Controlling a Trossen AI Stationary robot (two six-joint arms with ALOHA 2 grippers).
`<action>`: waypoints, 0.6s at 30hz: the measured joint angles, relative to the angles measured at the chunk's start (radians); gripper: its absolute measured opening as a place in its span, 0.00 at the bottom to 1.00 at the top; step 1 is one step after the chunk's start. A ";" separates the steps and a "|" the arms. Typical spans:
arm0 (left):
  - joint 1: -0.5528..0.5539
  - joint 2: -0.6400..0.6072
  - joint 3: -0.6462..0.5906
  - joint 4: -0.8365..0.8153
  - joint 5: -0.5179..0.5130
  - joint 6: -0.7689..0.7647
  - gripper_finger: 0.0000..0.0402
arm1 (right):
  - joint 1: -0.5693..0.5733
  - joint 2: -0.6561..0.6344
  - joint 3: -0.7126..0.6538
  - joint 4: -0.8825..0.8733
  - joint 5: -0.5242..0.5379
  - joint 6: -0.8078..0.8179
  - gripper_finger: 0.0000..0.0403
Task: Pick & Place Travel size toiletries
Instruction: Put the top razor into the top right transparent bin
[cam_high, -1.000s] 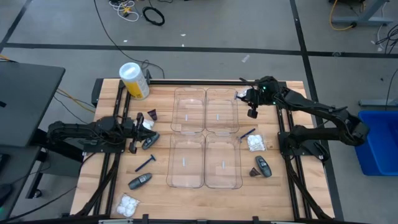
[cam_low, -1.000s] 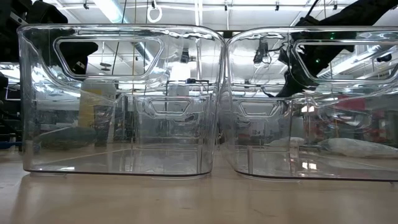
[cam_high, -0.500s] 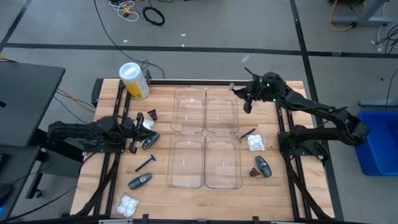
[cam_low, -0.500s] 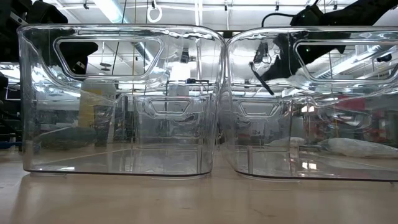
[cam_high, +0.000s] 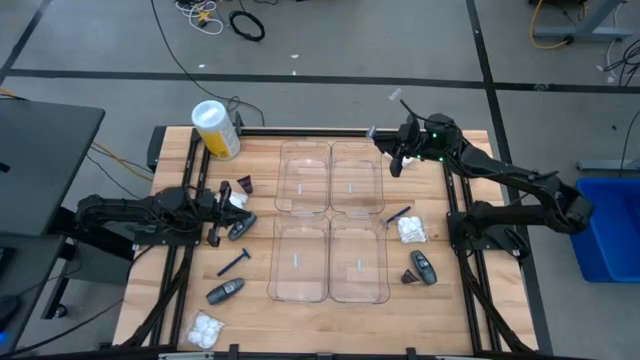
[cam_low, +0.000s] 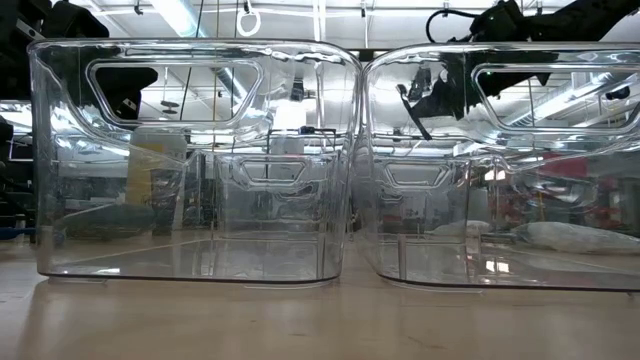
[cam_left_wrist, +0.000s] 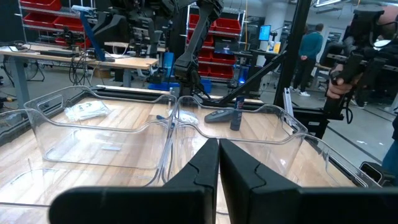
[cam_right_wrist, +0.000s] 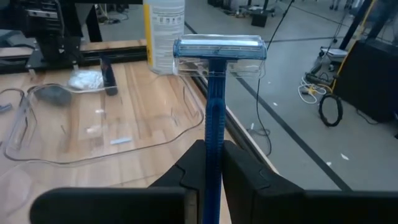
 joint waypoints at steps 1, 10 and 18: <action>0.000 0.000 0.000 0.000 0.000 0.000 0.06 | 0.003 0.003 0.000 0.003 0.000 0.000 0.11; 0.000 0.000 0.000 0.000 0.000 0.000 0.06 | 0.074 0.103 0.000 0.133 0.002 0.000 0.11; 0.000 0.000 0.000 0.000 0.000 0.000 0.06 | 0.144 0.218 0.000 0.233 0.001 0.000 0.11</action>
